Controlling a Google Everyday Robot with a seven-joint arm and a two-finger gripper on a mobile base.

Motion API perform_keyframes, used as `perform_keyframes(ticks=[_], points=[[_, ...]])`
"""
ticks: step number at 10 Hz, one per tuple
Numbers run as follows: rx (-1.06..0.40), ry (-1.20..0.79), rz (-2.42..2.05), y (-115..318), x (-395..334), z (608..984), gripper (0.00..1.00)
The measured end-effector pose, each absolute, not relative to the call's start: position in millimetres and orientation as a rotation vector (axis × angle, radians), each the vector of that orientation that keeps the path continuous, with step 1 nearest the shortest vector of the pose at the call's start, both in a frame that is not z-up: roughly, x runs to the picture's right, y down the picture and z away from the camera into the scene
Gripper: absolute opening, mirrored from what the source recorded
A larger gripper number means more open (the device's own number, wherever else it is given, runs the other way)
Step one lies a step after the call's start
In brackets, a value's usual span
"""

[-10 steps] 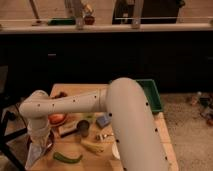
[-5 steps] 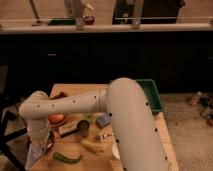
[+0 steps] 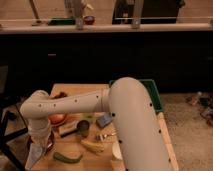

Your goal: Wipe purple bowl with towel

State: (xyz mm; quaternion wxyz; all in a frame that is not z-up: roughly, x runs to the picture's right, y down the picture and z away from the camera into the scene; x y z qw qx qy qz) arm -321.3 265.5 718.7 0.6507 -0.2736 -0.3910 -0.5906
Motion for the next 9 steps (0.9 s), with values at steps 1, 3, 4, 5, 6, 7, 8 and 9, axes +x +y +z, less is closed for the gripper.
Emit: perform_keyframes(ticks=[1, 3, 4, 5, 6, 7, 8, 9], points=[[-0.622, -0.880, -1.327, 264, -317, 718, 0.00], [-0.626, -0.865, -1.311, 261, -312, 718, 0.00], [-0.628, -0.861, -1.305, 258, -310, 719, 0.00], [-0.635, -0.853, -1.297, 252, -308, 723, 0.00], [-0.643, -0.849, -1.299, 246, -308, 728, 0.00], [-0.650, -0.848, -1.305, 240, -312, 732, 0.00], [-0.664, -0.843, -1.314, 237, -314, 736, 0.00], [-0.678, -0.844, -1.323, 234, -320, 741, 0.00]])
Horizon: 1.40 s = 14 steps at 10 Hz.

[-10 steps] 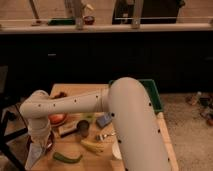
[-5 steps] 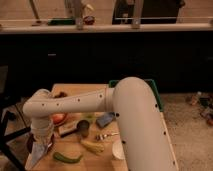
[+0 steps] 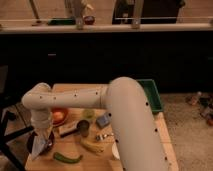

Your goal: Wipe purple bowl with towel

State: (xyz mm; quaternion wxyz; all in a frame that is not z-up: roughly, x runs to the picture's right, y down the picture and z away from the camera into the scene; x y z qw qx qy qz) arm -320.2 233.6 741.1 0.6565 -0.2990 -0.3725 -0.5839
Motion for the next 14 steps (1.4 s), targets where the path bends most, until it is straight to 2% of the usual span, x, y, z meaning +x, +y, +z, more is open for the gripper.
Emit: perform_keyframes(ticks=[3, 8, 14], points=[[-0.703, -0.864, -1.367, 232, -345, 747, 0.00], [-0.701, -0.927, -1.436, 245, -371, 731, 0.00], [-0.733, -0.915, -1.365, 263, -332, 718, 0.00]])
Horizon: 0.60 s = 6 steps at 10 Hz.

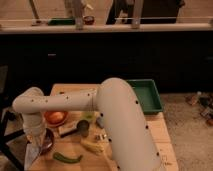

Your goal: Wipe purple bowl with towel

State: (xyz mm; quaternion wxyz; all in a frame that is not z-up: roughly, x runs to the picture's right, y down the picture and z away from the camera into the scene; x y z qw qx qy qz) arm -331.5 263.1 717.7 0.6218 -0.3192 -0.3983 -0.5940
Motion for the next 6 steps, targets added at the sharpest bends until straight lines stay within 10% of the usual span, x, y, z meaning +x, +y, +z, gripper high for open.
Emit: perform_keyframes(ticks=[6], points=[[-0.780, -0.870, -1.326, 241, -309, 737, 0.00]])
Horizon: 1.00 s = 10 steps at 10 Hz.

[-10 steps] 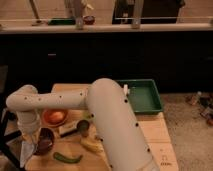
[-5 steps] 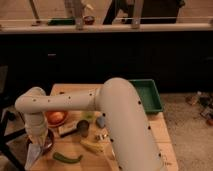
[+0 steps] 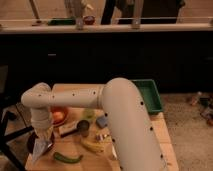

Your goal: Wipe purple bowl with towel

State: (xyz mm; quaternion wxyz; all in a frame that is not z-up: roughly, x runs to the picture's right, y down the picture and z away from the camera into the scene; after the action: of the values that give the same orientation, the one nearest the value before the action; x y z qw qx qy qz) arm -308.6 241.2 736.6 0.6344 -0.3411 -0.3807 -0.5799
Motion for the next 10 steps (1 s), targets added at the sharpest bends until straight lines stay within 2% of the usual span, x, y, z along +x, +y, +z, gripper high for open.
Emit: perform_keyframes(ticks=[6, 10], points=[[-0.804, -0.905, -1.374, 234, -337, 759, 0.00], [-0.784, -0.961, -1.460, 240, -372, 755, 0.00]])
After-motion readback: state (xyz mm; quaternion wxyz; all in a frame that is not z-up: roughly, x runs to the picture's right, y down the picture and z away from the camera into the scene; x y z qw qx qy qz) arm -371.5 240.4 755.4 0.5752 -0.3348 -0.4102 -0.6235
